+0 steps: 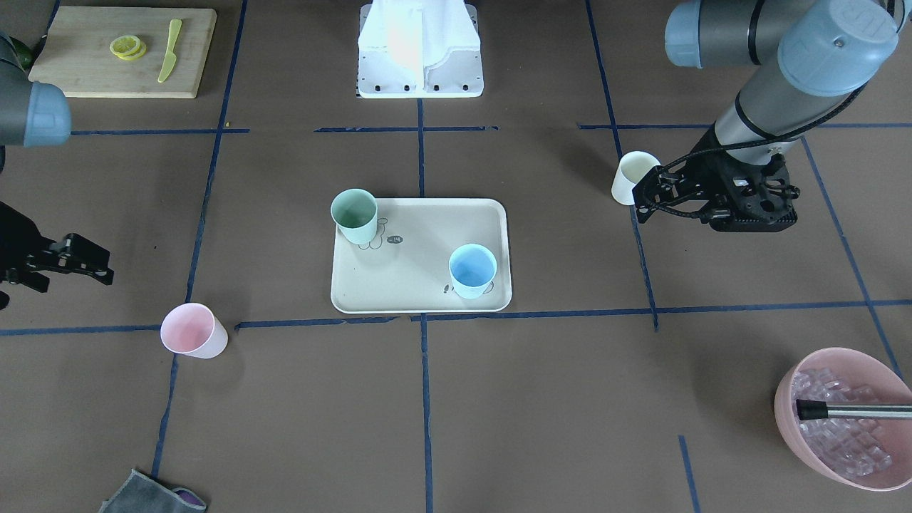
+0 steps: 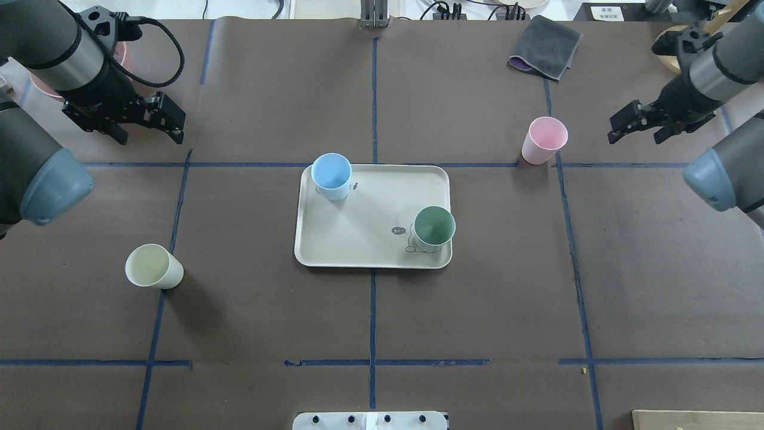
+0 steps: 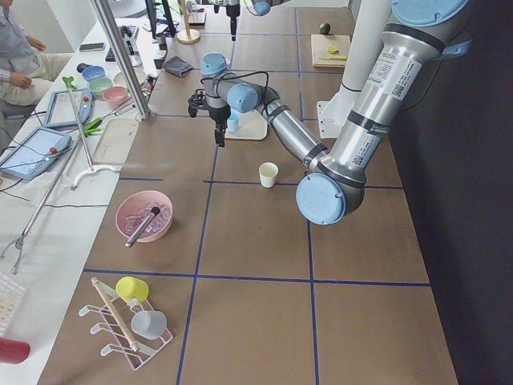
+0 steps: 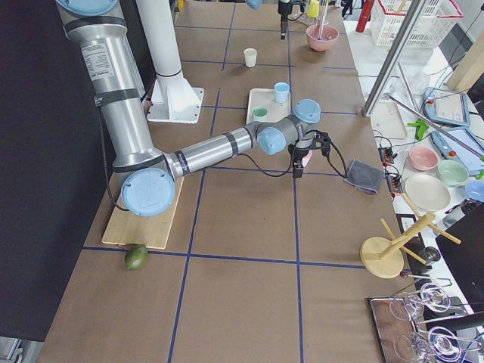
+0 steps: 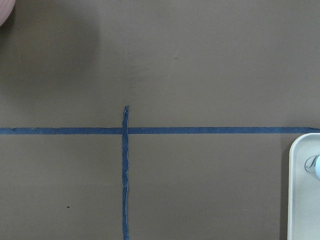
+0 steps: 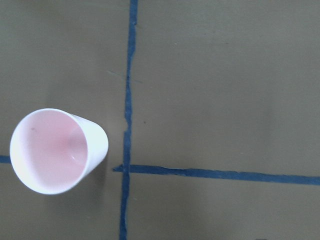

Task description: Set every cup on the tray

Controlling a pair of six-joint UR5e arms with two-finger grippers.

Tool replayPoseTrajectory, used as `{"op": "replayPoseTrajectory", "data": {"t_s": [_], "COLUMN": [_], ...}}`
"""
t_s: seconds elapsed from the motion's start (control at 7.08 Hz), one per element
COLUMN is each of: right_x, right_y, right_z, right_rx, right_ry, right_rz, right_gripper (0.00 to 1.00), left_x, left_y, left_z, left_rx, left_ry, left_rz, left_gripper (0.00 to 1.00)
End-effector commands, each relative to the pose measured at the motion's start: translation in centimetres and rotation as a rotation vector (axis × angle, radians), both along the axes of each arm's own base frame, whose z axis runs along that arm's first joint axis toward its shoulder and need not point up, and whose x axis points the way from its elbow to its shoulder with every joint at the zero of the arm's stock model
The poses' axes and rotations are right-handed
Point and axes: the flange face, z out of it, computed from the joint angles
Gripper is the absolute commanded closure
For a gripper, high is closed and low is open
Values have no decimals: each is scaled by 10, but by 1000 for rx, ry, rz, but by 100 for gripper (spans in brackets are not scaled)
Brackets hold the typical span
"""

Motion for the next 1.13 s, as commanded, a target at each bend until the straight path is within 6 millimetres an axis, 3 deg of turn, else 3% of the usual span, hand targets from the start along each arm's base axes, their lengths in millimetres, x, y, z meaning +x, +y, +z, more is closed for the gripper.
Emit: {"op": "replayPoseTrajectory", "data": {"t_s": [0.0, 0.14, 0.42, 0.71, 0.85, 0.99], "right_x": [-55, -60, -69, -87, -102, -106], "right_y": [-29, -35, -47, -39, -34, -32], "right_z": [-17, -26, -20, -17, -9, -7], "right_rx": [15, 23, 39, 38, 40, 39], "right_ry": [-6, -7, 43, 53, 80, 84], "right_rz": [-19, -19, 4, -19, -29, -34], "right_gripper": [5, 6, 8, 11, 17, 39], "left_x": [-1, 0, 0, 0, -1, -1], "left_y": [0, 0, 0, 0, 0, 0], "left_z": [1, 2, 3, 2, 1, 1], "left_rx": [-4, -5, -7, -8, -7, -7], "left_ry": [0, -1, -3, -2, -1, -1], "left_rz": [-5, -3, -5, -7, -7, -7], "left_gripper": [1, 1, 1, 1, 1, 1]}}
